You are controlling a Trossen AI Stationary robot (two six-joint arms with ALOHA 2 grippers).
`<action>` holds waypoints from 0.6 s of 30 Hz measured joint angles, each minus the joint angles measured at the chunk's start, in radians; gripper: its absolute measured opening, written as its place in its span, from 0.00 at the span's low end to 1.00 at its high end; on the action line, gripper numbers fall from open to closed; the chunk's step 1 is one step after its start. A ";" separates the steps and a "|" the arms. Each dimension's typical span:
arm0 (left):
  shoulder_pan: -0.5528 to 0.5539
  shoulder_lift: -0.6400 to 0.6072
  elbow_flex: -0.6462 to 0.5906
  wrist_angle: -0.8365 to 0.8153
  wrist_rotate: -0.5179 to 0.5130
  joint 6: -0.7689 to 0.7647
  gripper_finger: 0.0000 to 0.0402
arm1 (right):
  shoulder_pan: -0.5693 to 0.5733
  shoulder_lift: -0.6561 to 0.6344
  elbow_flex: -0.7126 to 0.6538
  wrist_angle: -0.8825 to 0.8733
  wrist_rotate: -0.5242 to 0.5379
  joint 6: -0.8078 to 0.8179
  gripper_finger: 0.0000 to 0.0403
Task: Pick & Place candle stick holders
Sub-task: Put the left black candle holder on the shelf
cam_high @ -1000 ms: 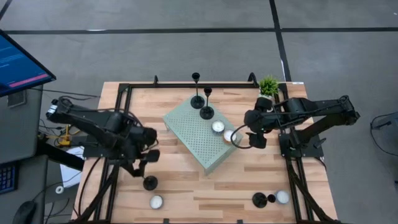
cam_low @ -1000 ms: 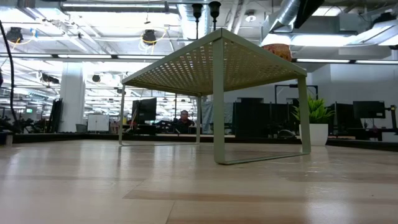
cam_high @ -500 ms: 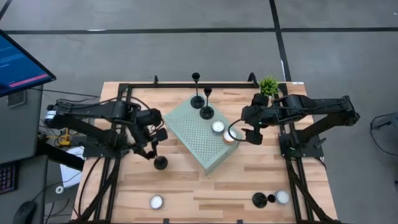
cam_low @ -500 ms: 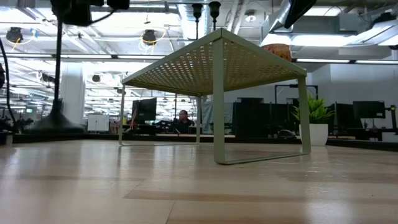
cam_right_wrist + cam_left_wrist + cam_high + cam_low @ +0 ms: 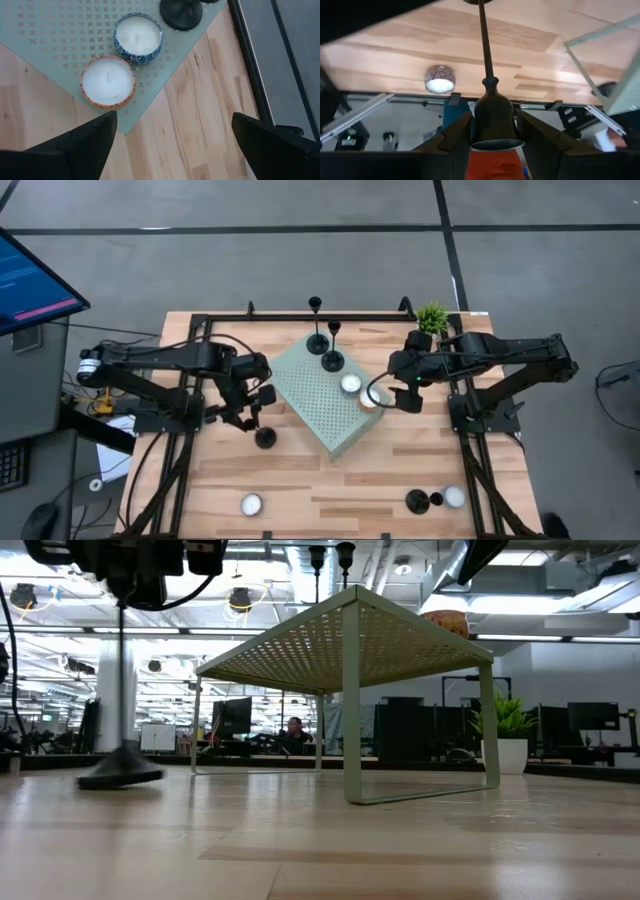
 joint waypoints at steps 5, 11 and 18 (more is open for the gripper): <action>0.000 -0.012 0.000 0.045 -0.034 0.018 0.47 | 0.000 0.000 0.000 0.003 0.000 -0.005 0.95; 0.007 -0.015 0.000 0.044 -0.041 0.011 0.61 | 0.000 0.000 0.000 0.003 0.000 -0.005 0.95; 0.014 -0.069 0.002 0.048 -0.104 0.007 0.72 | 0.000 0.000 0.000 0.006 0.000 -0.008 0.95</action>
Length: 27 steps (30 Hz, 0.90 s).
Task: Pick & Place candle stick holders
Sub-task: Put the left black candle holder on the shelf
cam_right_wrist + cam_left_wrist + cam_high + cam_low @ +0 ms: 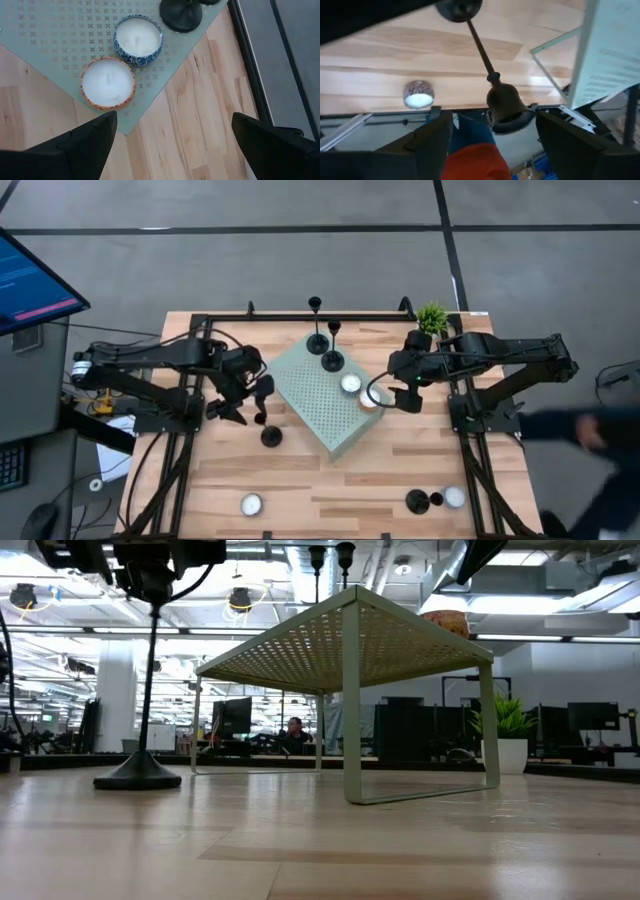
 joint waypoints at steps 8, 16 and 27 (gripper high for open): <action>0.027 -0.097 0.077 0.095 -0.087 0.048 0.78 | 0.000 0.000 0.000 0.007 -0.001 0.002 0.95; 0.011 -0.249 0.143 0.103 -0.377 0.649 0.76 | -0.004 0.000 0.000 0.038 -0.007 0.046 0.95; -0.008 -0.359 0.089 -0.163 -0.435 1.006 0.72 | -0.019 0.000 0.000 0.049 -0.034 0.166 0.95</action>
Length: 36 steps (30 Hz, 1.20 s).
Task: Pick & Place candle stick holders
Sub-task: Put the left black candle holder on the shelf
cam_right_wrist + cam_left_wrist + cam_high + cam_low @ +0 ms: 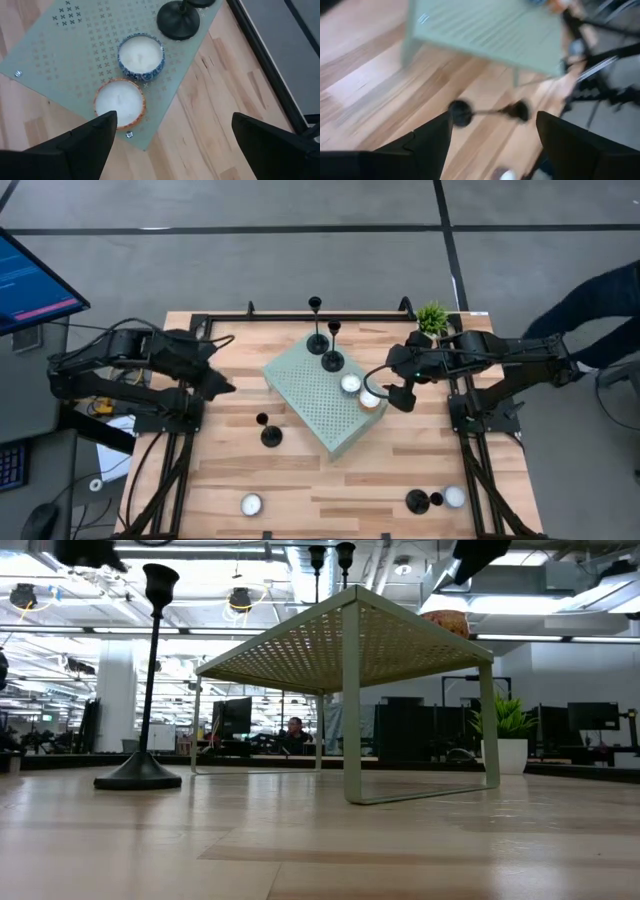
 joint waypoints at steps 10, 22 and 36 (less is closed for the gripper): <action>-0.002 -0.036 -0.202 -0.007 0.111 0.112 0.71 | 0.000 0.000 0.000 0.030 0.000 0.057 0.95; -0.128 -0.028 -0.471 0.326 0.091 0.103 0.71 | 0.000 0.000 0.000 0.030 0.000 0.073 0.95; -0.339 0.096 -0.658 0.656 -0.190 0.048 0.71 | 0.000 0.000 0.000 0.031 -0.020 0.072 0.95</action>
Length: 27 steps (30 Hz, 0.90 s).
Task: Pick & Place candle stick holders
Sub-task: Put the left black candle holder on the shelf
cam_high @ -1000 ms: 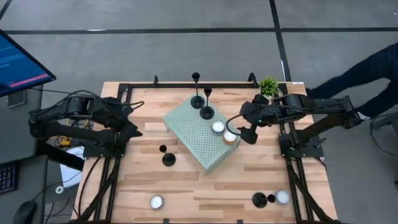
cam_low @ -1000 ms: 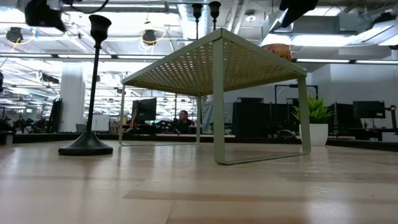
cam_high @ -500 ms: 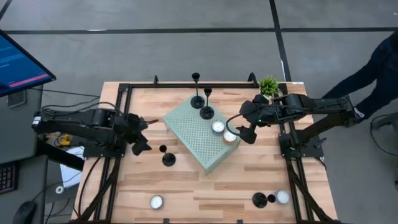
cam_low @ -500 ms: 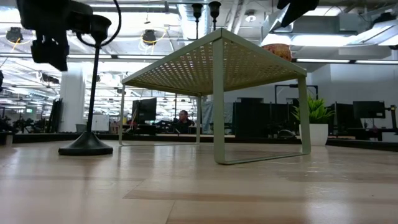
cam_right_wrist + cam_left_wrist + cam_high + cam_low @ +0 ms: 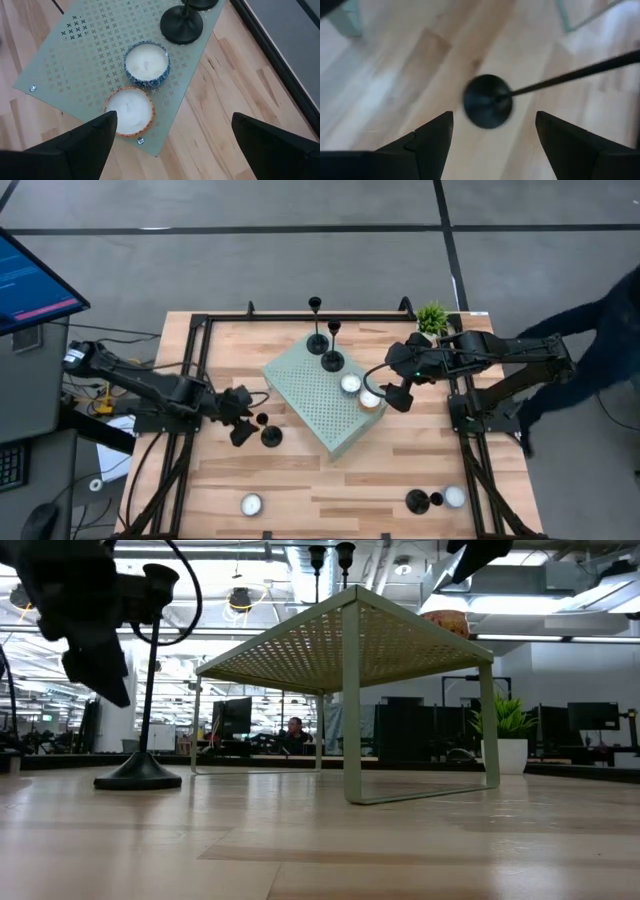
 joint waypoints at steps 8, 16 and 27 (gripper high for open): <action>-0.058 0.051 -0.006 0.096 -0.101 0.045 0.71 | 0.000 0.000 0.000 0.025 -0.003 0.000 0.95; -0.116 0.052 -0.005 0.127 -0.049 0.031 0.71 | -0.003 0.000 0.000 0.026 -0.019 0.001 0.95; -0.115 0.063 -0.005 0.183 -0.161 0.056 0.71 | -0.011 0.008 0.000 0.026 -0.030 0.027 0.95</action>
